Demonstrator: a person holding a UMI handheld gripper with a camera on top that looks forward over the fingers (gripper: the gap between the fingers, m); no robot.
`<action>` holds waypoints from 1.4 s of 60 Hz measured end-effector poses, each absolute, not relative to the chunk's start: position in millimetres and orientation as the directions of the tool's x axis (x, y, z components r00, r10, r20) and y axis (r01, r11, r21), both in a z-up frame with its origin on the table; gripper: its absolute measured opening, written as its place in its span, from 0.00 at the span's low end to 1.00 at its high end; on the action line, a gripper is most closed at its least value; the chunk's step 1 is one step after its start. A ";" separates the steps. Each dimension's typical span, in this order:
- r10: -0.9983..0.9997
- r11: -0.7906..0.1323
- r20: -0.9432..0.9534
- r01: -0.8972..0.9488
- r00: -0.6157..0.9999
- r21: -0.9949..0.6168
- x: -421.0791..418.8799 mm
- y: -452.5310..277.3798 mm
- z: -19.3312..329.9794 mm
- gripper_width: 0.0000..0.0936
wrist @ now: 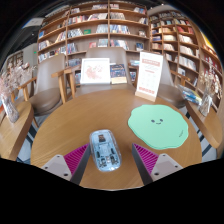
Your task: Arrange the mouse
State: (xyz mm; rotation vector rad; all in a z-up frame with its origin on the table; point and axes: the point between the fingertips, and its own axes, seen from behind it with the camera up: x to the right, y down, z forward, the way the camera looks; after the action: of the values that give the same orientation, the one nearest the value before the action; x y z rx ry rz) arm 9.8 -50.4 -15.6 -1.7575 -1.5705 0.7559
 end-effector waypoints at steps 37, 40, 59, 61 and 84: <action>0.997 -0.017 0.025 0.547 0.070 -0.837 4.9 -47.5 59.3 0.46; 0.998 -0.024 0.011 0.520 0.065 -0.854 2.7 -37.8 86.9 0.46; 0.974 -0.065 0.043 0.458 0.220 -0.887 -51.2 133.3 117.2 0.46; 0.973 -0.073 0.042 0.473 0.227 -0.878 -57.6 144.2 104.3 0.46; 0.975 -0.134 -0.003 0.577 0.223 -0.806 -66.2 156.2 -11.2 0.51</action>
State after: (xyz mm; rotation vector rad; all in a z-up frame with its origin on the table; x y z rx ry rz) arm -66.2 156.2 -11.2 -1.8061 -1.4371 0.7305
